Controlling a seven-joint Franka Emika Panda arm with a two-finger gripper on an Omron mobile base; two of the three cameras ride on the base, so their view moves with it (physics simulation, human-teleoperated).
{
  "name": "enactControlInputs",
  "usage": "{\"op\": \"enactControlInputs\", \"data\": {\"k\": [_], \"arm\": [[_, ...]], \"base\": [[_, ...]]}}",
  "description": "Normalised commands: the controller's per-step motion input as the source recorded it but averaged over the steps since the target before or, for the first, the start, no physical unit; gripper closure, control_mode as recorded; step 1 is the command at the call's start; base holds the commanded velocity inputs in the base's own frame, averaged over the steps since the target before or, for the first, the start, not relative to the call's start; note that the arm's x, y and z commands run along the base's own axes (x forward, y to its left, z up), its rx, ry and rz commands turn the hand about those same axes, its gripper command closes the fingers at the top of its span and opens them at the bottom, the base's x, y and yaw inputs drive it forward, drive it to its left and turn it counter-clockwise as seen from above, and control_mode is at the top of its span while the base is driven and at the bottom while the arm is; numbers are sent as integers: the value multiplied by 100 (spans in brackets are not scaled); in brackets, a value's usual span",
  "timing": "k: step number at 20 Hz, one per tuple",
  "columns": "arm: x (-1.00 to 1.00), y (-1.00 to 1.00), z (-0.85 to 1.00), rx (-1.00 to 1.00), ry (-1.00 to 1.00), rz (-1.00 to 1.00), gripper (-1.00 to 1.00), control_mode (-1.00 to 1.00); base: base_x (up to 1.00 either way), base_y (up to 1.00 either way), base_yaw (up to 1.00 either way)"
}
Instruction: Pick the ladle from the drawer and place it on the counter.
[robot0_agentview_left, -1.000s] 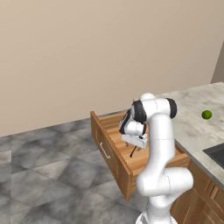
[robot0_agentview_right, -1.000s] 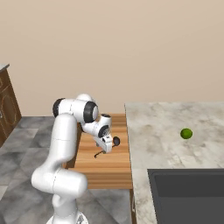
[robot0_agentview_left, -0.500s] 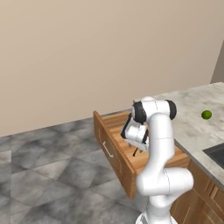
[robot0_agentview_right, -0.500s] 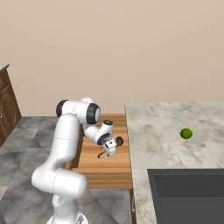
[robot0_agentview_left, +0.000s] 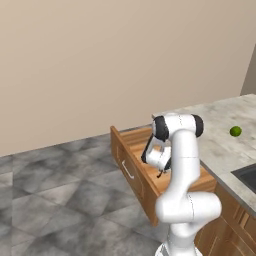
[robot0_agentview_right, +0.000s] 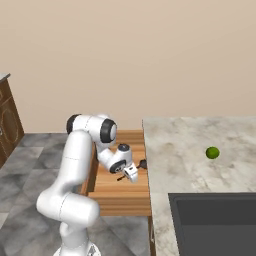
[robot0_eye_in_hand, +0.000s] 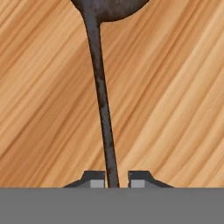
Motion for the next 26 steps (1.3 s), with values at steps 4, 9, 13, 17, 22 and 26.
{"op": "enactControlInputs", "data": {"k": [4, 9, 13, 17, 22, 26], "arm": [[-21, 23, -59, -14, 0, 0, 100, -100], [-4, 22, -1, -3, 0, 1, 100, -100], [15, 2, 72, 0, 7, 2, 100, -100], [18, 4, 99, 0, 7, 2, 100, -100], [2, 7, 100, 0, 7, 1, 100, -100], [-12, 41, 100, 0, 2, 0, 100, -100]], "base": [[0, 0, 0], [0, 0, 0], [0, 0, 0], [0, 0, 0], [0, 0, 0], [0, 0, 0]]}}
